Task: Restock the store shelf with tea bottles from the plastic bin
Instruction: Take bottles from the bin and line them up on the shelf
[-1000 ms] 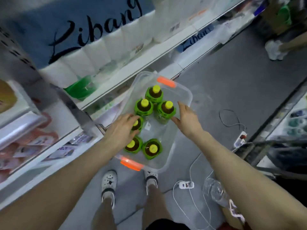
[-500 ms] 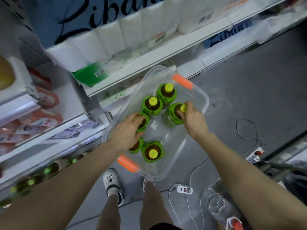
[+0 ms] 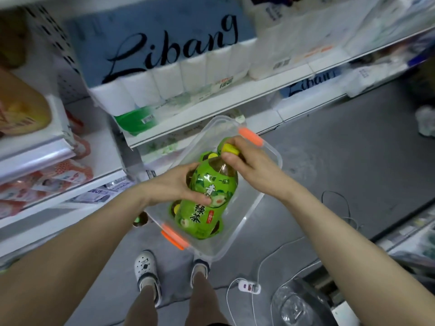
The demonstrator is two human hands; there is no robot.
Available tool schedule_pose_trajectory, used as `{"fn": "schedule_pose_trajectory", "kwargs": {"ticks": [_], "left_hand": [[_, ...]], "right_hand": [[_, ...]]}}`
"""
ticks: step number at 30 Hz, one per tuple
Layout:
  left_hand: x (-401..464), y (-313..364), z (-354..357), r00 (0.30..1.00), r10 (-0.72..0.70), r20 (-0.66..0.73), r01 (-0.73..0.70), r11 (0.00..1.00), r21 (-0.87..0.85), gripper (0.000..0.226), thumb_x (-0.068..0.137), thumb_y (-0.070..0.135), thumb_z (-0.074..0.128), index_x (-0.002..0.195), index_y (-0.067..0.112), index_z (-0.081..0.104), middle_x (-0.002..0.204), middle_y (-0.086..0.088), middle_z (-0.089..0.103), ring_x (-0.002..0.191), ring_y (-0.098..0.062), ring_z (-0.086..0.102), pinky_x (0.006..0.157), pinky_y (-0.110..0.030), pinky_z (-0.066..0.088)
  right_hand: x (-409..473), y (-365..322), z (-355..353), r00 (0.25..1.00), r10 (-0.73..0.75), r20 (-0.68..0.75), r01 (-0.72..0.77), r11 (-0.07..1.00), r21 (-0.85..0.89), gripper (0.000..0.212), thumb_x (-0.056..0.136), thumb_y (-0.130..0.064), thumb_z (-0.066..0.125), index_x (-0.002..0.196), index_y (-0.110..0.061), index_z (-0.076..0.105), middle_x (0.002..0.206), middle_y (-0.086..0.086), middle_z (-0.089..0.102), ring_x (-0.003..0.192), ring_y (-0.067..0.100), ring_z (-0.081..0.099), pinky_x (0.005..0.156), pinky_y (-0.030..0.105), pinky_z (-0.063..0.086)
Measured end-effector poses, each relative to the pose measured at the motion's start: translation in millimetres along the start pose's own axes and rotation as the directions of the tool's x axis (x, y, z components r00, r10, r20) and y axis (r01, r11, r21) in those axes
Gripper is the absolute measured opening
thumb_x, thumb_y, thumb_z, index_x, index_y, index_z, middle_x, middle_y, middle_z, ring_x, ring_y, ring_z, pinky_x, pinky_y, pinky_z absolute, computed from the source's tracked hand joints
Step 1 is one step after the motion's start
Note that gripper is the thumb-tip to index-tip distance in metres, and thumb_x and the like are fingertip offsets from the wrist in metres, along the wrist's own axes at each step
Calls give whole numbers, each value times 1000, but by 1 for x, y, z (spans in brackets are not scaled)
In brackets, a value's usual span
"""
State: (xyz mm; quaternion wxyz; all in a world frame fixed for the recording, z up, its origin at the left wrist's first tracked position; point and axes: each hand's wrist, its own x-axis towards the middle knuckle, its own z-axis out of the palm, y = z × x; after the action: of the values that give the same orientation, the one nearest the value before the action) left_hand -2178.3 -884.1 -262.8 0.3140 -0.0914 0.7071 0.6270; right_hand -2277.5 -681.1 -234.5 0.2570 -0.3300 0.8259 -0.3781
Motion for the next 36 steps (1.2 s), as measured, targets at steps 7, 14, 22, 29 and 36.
{"fn": "schedule_pose_trajectory", "kwargs": {"ticks": [7, 14, 22, 29, 36], "left_hand": [[-9, -46, 3, 937, -44, -347, 28, 998, -51, 74, 55, 28, 95, 118, 30, 58, 108, 10, 73, 97, -2, 69, 93, -30, 55], [-3, -75, -2, 879, -152, -453, 53, 973, -223, 74, 46, 48, 91, 113, 29, 64, 105, 8, 75, 97, -13, 71, 93, -43, 55], [2, -92, -4, 840, -222, -494, 97, 959, -266, 88, 45, 63, 89, 119, 26, 63, 108, 7, 74, 99, -14, 71, 95, -44, 54], [-15, -87, 1, 792, -229, -566, 76, 957, -280, 82, 44, 57, 89, 115, 26, 63, 104, 10, 74, 94, -7, 71, 89, -38, 57], [-56, -78, 1, 754, -206, -624, 1, 950, -313, 90, 39, 57, 91, 117, 24, 62, 105, 7, 74, 94, -11, 71, 86, -39, 58]], "right_hand": [[37, 111, 27, 896, 409, -174, -383, 909, 165, 55, 96, -41, 55, 143, -18, 39, 141, 5, 50, 125, 25, 53, 100, 36, 43], [85, 166, 65, 890, 430, -150, -434, 901, 7, 78, 82, -31, 77, 145, -11, 35, 145, 15, 43, 131, 31, 44, 103, 33, 34], [104, 179, 91, 869, 423, -257, -434, 901, 14, 68, 85, -32, 73, 140, -9, 41, 140, 17, 40, 125, 36, 45, 104, 37, 34], [71, 156, 85, 805, 452, -385, -434, 890, 139, 56, 89, -36, 64, 137, -13, 46, 137, 14, 49, 123, 33, 49, 104, 38, 37], [2, 73, 56, 739, 300, -603, -245, 954, 174, 36, 92, -39, 61, 118, -14, 55, 110, 3, 57, 106, 23, 55, 93, 46, 45]]}}
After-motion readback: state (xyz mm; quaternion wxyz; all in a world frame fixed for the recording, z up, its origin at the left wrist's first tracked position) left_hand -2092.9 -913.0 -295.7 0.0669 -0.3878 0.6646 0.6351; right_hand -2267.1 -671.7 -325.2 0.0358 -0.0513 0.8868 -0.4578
